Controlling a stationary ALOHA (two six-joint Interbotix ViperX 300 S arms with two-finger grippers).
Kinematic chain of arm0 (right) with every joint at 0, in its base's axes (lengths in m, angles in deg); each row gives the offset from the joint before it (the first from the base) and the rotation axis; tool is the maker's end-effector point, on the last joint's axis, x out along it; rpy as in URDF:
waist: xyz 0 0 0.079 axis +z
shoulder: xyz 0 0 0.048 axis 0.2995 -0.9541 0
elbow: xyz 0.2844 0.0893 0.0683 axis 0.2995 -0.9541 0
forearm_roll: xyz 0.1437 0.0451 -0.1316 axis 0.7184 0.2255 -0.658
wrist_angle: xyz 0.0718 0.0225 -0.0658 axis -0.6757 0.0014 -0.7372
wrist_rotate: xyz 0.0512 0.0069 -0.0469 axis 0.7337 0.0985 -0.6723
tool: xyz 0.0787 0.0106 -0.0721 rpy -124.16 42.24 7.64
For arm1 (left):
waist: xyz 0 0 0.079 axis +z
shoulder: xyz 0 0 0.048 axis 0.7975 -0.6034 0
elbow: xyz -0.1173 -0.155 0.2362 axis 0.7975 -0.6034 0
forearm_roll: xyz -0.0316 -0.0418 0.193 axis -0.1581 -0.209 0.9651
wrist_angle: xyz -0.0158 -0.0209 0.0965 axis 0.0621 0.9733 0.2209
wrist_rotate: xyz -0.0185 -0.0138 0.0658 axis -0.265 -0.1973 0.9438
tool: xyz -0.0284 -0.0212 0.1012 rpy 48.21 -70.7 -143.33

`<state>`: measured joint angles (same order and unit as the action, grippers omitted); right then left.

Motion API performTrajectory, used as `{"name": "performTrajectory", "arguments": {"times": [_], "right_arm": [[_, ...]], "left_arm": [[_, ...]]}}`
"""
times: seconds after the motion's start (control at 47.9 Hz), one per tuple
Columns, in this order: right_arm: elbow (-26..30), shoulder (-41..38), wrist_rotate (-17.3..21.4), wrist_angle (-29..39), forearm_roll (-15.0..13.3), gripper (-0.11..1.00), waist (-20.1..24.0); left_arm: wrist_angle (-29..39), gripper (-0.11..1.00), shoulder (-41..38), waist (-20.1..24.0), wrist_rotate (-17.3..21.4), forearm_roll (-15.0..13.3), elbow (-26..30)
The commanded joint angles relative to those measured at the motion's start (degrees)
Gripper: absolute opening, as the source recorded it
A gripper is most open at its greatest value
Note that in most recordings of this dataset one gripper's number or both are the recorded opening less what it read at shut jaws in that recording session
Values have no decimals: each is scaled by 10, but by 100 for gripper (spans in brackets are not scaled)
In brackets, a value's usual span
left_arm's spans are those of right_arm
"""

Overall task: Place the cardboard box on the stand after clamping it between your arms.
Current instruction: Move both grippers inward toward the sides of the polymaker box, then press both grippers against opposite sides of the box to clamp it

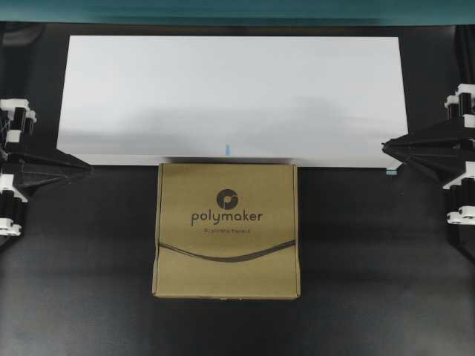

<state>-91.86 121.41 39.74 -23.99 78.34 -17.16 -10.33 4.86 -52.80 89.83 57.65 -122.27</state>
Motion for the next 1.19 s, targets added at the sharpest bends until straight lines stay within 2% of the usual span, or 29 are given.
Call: {"name": "performTrajectory", "arguments": {"times": [0.0, 0.063, 0.125, 0.209, 0.376, 0.48, 0.626, 0.877, 0.981, 1.044, 1.106, 1.169], "right_arm": [[6, -11, -3, 0, 2, 2, -2], [12, -17, 2, 49, 14, 5, 0], [28, -24, 9, 121, 18, -1, 4], [49, -33, 18, 224, 18, -1, 9], [80, -62, 18, 346, 18, -1, 23], [87, -95, 18, 382, 18, -1, 39], [98, -162, 18, 397, 18, -1, 54], [166, -313, 15, 454, 17, 1, 72], [193, -370, 17, 461, 17, 13, 73], [205, -399, 17, 464, 17, 25, 76], [215, -425, 18, 464, 17, 44, 80], [223, -450, 18, 461, 17, 62, 86]], "left_arm": [[29, 5, 0, -1, -12, 24, 30], [75, 4, 0, -2, -21, 24, 44], [142, 0, -4, -4, -31, 24, 60], [217, 0, -6, -6, -34, 24, 78], [338, 0, -20, -11, -32, 24, 112], [391, 0, -36, -17, -29, 24, 116], [449, 0, -73, -20, -29, 24, 119], [468, 0, -163, -46, -32, 24, 134], [467, 1, -197, -49, -30, 24, 141], [466, 5, -215, -49, -31, 24, 141], [464, 18, -233, -49, -38, 24, 142], [462, 36, -256, -52, -41, 24, 142]]}}
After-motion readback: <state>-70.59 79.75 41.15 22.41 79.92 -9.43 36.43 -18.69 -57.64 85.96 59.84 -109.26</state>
